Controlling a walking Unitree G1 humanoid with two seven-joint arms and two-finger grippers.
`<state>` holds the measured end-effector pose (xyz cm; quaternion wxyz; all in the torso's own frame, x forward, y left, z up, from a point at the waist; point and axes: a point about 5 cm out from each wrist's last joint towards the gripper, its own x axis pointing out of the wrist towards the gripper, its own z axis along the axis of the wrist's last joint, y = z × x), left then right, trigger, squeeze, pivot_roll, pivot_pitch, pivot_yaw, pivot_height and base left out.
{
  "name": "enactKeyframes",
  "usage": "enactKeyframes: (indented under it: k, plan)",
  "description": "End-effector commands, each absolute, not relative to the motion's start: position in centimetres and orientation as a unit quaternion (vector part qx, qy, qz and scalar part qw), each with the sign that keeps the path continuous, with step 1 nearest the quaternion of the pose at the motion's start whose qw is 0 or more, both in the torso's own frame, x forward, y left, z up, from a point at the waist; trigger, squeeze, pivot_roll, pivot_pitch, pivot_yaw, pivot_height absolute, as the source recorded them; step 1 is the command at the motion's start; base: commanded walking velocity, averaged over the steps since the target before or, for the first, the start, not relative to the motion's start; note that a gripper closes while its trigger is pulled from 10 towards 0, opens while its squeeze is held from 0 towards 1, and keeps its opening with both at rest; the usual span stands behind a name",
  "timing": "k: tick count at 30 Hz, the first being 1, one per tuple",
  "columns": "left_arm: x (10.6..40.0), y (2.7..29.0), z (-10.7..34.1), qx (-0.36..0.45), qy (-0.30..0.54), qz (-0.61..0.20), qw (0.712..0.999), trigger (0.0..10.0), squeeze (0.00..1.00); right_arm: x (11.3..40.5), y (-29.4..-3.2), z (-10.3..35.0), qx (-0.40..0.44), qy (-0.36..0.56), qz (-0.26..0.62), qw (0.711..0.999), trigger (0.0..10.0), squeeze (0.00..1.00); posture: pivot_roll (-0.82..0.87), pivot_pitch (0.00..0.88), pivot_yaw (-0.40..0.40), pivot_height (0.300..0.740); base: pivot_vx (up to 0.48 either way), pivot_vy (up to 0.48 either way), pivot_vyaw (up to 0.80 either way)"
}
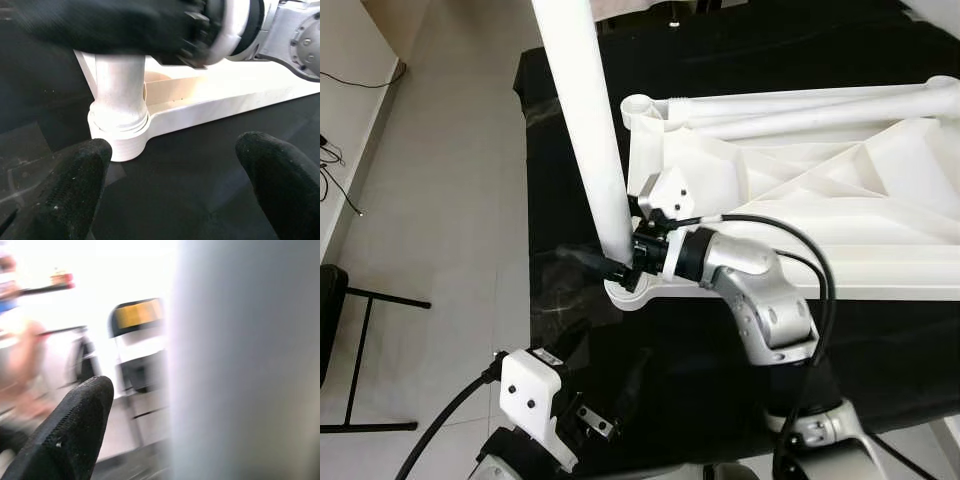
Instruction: Building children table
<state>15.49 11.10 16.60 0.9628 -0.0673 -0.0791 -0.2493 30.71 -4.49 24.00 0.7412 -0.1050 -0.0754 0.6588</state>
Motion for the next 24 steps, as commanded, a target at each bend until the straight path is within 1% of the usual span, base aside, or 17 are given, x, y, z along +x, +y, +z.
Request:
enactKeyframes:
  k: [1,2,3,6,7,8,9,10,11,12,13,14,19,21,22,23,24]
  plan:
    - [15.2,11.1,16.3,-0.060,-0.068,-0.248,0.965,10.0,0.00,30.1,-3.5,23.7,-0.104,-0.076,0.693,0.709,10.0,0.00,0.07,0.279,0.071,0.740,0.000,0.000,0.00]
    - [15.1,11.2,16.4,-0.061,-0.067,-0.248,0.965,10.0,0.00,30.3,-3.4,23.5,-0.127,-0.067,0.713,0.687,10.0,0.00,0.07,0.284,0.075,0.740,0.000,0.000,0.00]
    - [15.0,11.1,16.4,-0.061,-0.066,-0.249,0.964,10.0,0.00,30.6,-3.3,23.4,-0.135,-0.058,0.727,0.670,10.0,0.00,0.07,0.288,0.077,0.740,0.000,0.000,0.00]
    - [14.9,11.1,16.4,-0.062,-0.065,-0.251,0.964,10.0,0.00,31.3,-2.9,24.0,-0.138,-0.055,0.747,0.648,10.0,0.00,0.06,0.293,0.076,0.740,0.000,0.000,0.00]
    - [14.9,11.1,16.4,-0.062,-0.065,-0.251,0.964,10.0,0.00,31.3,-2.9,24.0,-0.138,-0.055,0.747,0.648,10.0,0.00,0.06,0.293,0.076,0.740,0.000,0.000,0.00]
    - [14.9,11.0,16.4,-0.063,-0.064,-0.252,0.964,10.0,0.00,31.4,-2.9,24.3,-0.136,-0.059,0.754,0.640,10.0,0.00,0.06,0.293,0.074,0.740,0.000,0.000,0.00]
    - [14.9,11.0,16.4,-0.063,-0.064,-0.252,0.964,10.0,0.00,31.6,-2.7,24.6,-0.135,-0.062,0.758,0.635,0.0,0.00,0.05,0.293,0.073,0.740,0.000,0.000,0.00]
    - [14.9,11.0,16.4,-0.063,-0.064,-0.252,0.964,10.0,0.00,31.6,-2.7,24.6,-0.135,-0.062,0.758,0.635,0.0,0.00,0.05,0.293,0.073,0.740,0.000,0.000,0.00]
    - [14.9,10.9,16.3,-0.064,-0.064,-0.253,0.963,10.0,0.00,31.5,-2.8,24.9,-0.136,-0.063,0.774,0.615,0.0,0.00,0.03,0.289,0.067,0.740,0.000,0.000,0.00]
    - [14.9,10.9,16.3,-0.064,-0.064,-0.253,0.963,10.0,0.00,31.5,-2.8,24.9,-0.136,-0.063,0.774,0.615,0.0,0.00,0.03,0.289,0.067,0.740,0.000,0.000,0.00]
    - [14.9,10.9,16.3,-0.065,-0.063,-0.253,0.963,10.0,0.00,31.4,-3.1,24.9,-0.137,-0.059,0.783,0.603,0.0,0.00,0.03,0.289,0.067,0.740,0.000,0.000,0.00]
    - [14.9,10.9,16.3,-0.065,-0.063,-0.253,0.963,10.0,0.00,31.5,-3.3,24.9,-0.137,-0.057,0.787,0.598,0.0,0.00,0.03,0.289,0.067,0.740,0.000,0.000,0.00]
    - [14.8,10.8,16.3,-0.066,-0.063,-0.254,0.963,10.0,0.00,31.6,-3.6,24.7,-0.143,-0.054,0.793,0.590,0.0,0.00,0.02,0.285,0.068,0.740,0.000,0.000,0.00]
    - [14.8,10.8,16.3,-0.068,-0.063,-0.254,0.963,10.0,0.00,32.0,-5.4,24.0,-0.140,-0.065,0.732,0.664,0.0,0.00,0.01,0.287,0.070,0.740,0.000,0.000,0.00]
    - [14.8,10.8,16.3,-0.068,-0.063,-0.254,0.963,10.0,0.00,32.0,-5.4,24.0,-0.140,-0.065,0.732,0.664,0.0,0.00,0.01,0.287,0.070,0.740,0.000,0.000,0.00]
    - [14.8,10.8,16.3,-0.068,-0.063,-0.254,0.963,10.0,0.00,32.1,-5.8,23.8,-0.138,-0.068,0.710,0.687,0.0,0.00,0.01,0.287,0.070,0.740,0.000,0.000,0.00]
    - [14.8,10.8,16.3,-0.068,-0.063,-0.254,0.963,10.0,0.00,32.1,-5.8,23.8,-0.138,-0.068,0.710,0.687,0.0,0.00,0.01,0.287,0.070,0.740,0.000,0.000,0.00]
